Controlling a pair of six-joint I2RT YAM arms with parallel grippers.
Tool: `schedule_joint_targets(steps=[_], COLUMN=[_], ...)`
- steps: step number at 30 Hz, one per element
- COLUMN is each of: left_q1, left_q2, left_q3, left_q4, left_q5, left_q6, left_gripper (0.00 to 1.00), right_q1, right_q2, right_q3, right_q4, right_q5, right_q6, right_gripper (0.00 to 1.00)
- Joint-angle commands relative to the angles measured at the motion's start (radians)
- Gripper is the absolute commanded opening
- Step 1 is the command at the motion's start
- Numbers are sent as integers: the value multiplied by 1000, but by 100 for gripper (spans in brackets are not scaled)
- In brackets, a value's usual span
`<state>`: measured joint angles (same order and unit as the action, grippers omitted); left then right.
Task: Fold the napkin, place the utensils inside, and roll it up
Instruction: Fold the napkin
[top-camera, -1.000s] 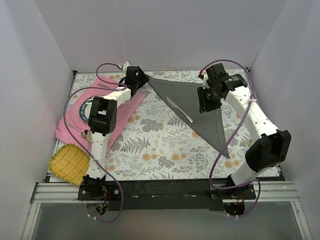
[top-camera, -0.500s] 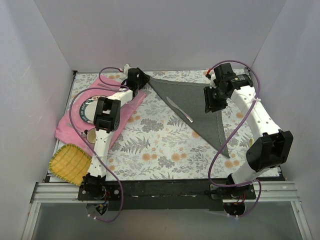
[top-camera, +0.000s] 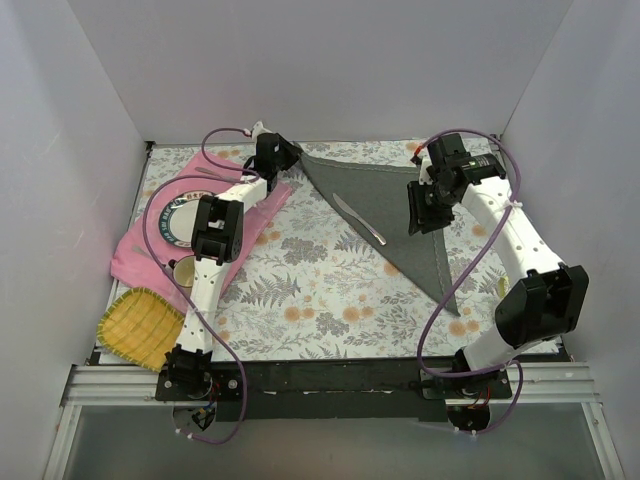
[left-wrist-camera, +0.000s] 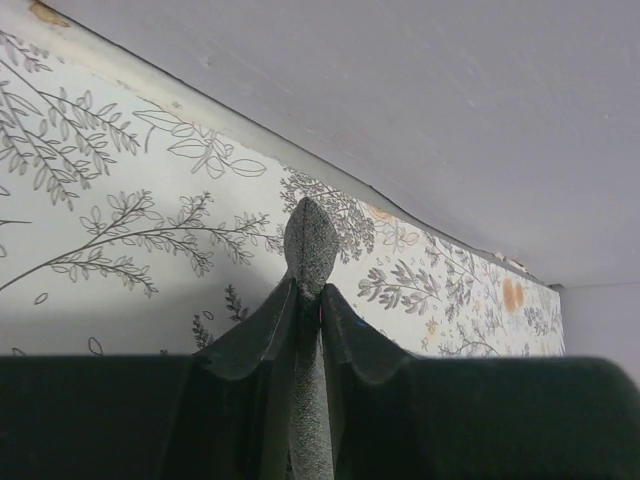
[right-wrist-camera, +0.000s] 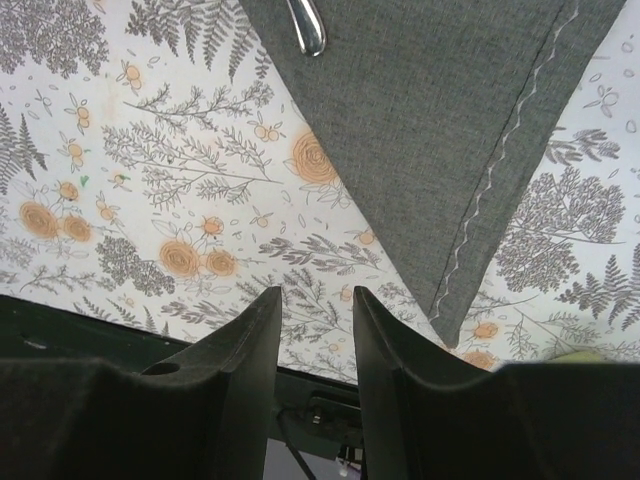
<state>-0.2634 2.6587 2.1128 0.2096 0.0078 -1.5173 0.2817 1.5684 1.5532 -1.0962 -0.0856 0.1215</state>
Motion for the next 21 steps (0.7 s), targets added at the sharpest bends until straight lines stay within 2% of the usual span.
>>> schedule_joint_targets(steps=[1, 14, 21], left_q1=[3, -92, -154], left_q2=[-97, -365, -421], left_q3=[-20, -359, -381], left_q4=[33, 83, 70], left_q5=[76, 192, 213], left_q6=[25, -4, -1], left_gripper=[10, 9, 10], right_q1=[-3, -4, -4], right_q2=[-65, -218, -317], right_q3=[-36, -212, -291], right_q4=[7, 101, 110], right_q5=[-36, -117, -126], right_q6=[33, 102, 107], right_gripper=[42, 42, 43])
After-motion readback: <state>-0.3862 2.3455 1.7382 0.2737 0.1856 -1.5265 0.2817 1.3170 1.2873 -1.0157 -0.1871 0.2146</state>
